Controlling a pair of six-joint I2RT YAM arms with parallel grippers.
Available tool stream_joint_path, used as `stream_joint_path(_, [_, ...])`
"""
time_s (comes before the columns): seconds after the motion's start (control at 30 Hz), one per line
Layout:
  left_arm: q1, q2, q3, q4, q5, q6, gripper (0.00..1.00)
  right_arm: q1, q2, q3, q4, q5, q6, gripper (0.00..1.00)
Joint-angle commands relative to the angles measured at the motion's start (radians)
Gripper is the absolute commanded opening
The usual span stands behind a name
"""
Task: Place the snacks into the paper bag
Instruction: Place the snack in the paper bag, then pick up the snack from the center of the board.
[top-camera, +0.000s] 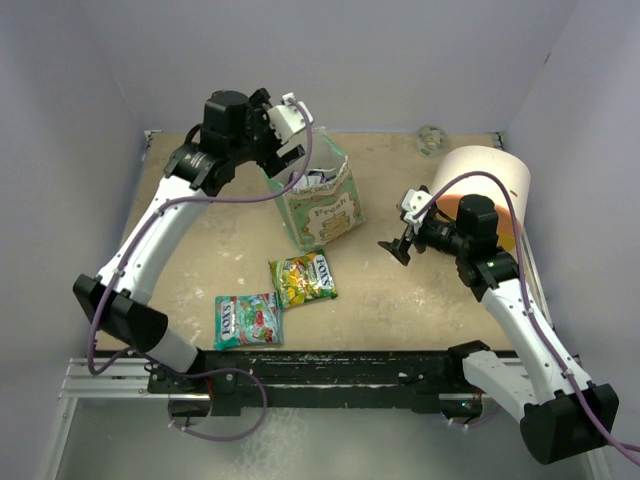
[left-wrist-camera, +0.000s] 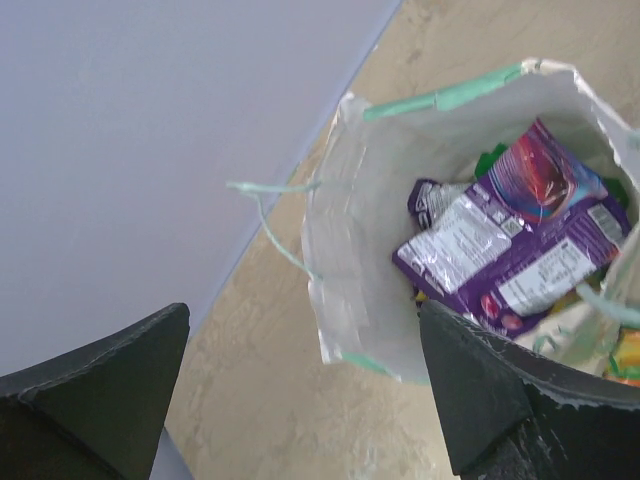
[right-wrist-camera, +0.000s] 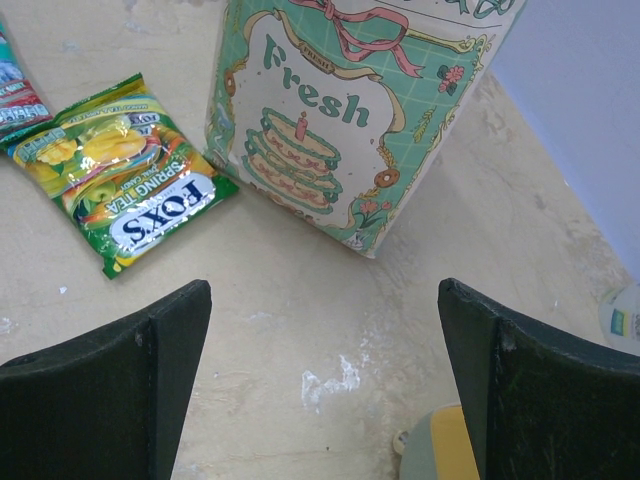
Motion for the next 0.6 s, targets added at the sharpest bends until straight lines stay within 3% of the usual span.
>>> stream_joint_path(0.0, [0.036, -0.158, -0.112, 0.003, -0.05, -0.071, 0.99, -0.004, 0.021, 0.018, 0.021, -0.076, 0.02, 0.97])
stream_joint_path(0.13, [0.124, -0.282, -0.274, -0.019, 0.026, -0.167, 0.99, 0.046, 0.101, 0.056, -0.051, -0.099, -0.011, 0.94])
stream_joint_path(0.27, [0.226, -0.375, -0.409, -0.056, 0.095, -0.215, 0.99, 0.168, 0.167, 0.074, -0.094, -0.008, -0.065, 0.92])
stream_joint_path(0.57, [0.287, -0.484, -0.673, -0.031, 0.152, -0.292, 0.99, 0.437, 0.342, 0.058, -0.042, 0.175, -0.165, 0.91])
